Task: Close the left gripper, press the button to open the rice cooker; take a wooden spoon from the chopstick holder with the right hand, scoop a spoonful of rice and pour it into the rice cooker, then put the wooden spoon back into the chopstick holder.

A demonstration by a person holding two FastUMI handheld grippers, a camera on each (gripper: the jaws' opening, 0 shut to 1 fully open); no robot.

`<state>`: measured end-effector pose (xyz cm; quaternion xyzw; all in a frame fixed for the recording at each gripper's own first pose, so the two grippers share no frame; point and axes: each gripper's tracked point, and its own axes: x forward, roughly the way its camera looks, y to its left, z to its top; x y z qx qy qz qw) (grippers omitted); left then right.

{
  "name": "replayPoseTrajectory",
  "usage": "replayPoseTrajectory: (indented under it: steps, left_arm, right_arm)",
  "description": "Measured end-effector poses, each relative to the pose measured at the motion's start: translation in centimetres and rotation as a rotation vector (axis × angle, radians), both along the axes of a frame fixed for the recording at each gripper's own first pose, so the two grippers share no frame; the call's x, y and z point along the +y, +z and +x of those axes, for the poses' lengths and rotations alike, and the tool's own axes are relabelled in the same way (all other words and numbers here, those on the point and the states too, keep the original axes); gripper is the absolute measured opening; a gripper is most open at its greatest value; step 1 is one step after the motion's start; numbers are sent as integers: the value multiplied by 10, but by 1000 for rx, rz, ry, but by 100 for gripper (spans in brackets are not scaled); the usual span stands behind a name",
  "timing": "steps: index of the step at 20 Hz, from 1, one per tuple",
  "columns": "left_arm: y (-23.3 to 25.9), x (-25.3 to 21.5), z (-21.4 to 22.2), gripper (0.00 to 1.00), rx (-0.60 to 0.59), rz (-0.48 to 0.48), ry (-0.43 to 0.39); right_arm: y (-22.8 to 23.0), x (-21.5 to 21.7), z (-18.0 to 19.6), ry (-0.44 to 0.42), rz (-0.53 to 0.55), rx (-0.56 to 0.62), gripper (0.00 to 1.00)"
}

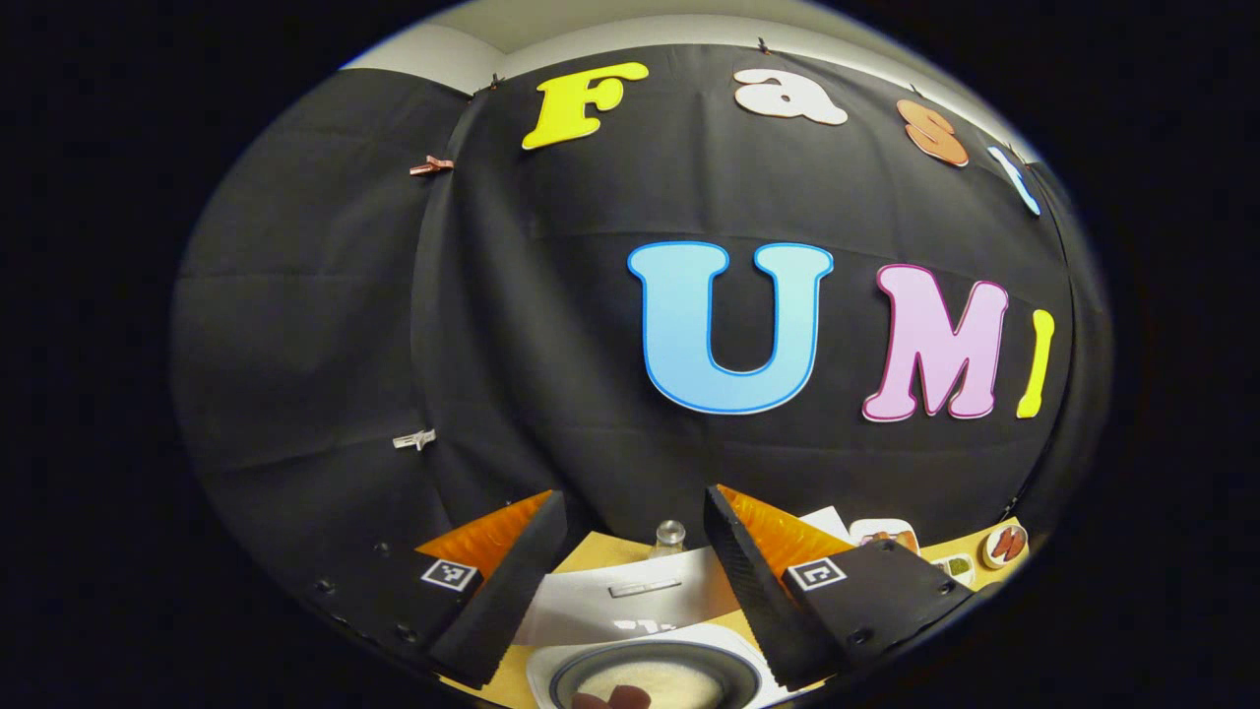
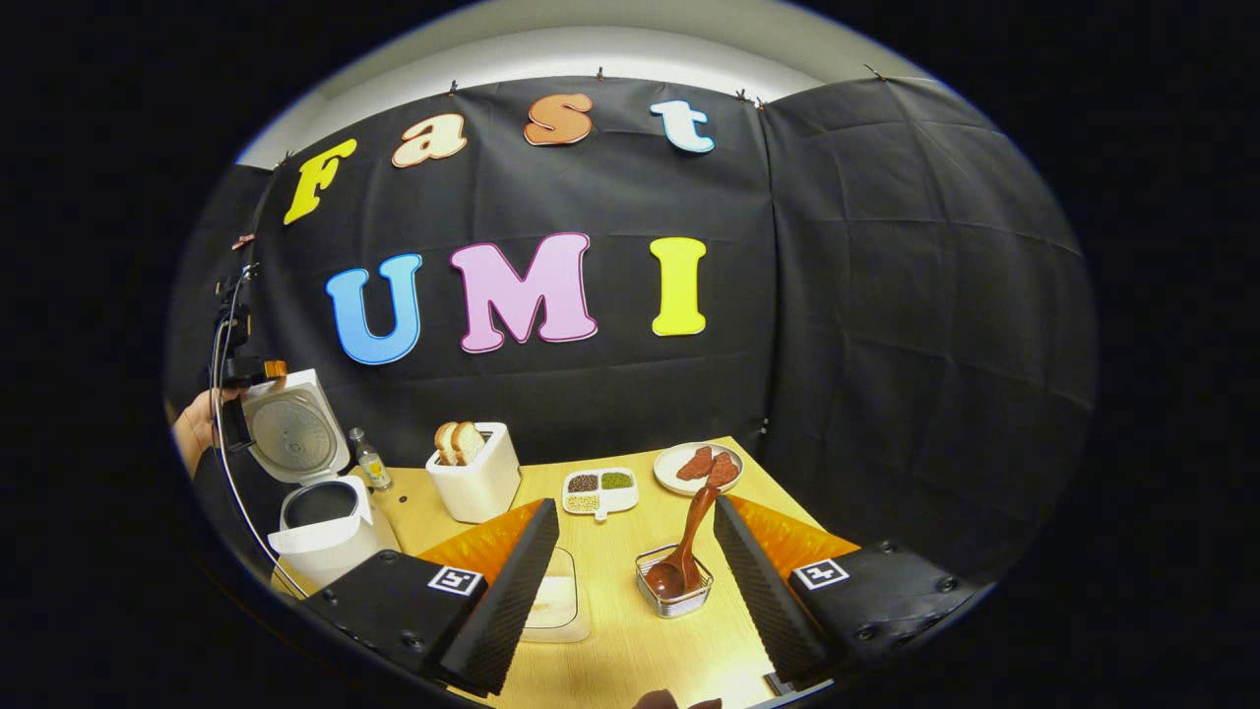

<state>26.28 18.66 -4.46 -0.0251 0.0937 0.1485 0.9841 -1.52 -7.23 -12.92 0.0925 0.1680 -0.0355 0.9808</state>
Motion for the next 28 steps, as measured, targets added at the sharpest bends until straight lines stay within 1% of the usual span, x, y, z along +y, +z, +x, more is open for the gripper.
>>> replayPoseTrajectory:
  steps: [3, 6, 8, 11, 13, 15, 19, 23, 26, 28]
  left_arm:
    - [-16, -21, -28, 99, 40, -14, 21]
    - [-32, -39, -52, 99, 77, 27, 34]
    - [-48, -49, -65, 98, 104, 27, 35]
    - [-81, -58, -81, 96, 159, -41, 44]
    - [-104, -63, -91, 97, 195, -90, 52]
    - [-121, -70, -99, 98, 219, -114, 42]
    - [-146, -79, -108, 99, 238, -82, 33]
    - [-174, -88, -119, 99, 299, -81, 24]
    - [-192, -94, -125, 99, 324, -63, 13]
    - [-195, -97, -127, 99, 317, -53, 12]
  right_arm:
    - [-1, 1, 0, 27, 9, 6, 98]
    - [2, -1, -3, 50, -12, -5, 98]
    - [1, 2, -9, 75, -24, -2, 98]
    - [3, 6, -13, 103, -29, 5, 99]
    - [5, 8, -13, 112, -29, -1, 98]
    - [5, 13, -13, 126, -25, 3, 98]
    - [2, 31, -11, 161, -7, 8, 98]
    - [-3, 49, -12, 204, -9, 17, 99]
    - [-3, 54, -12, 218, -9, 16, 98]
    - [-3, 55, -10, 217, -1, 15, 99]
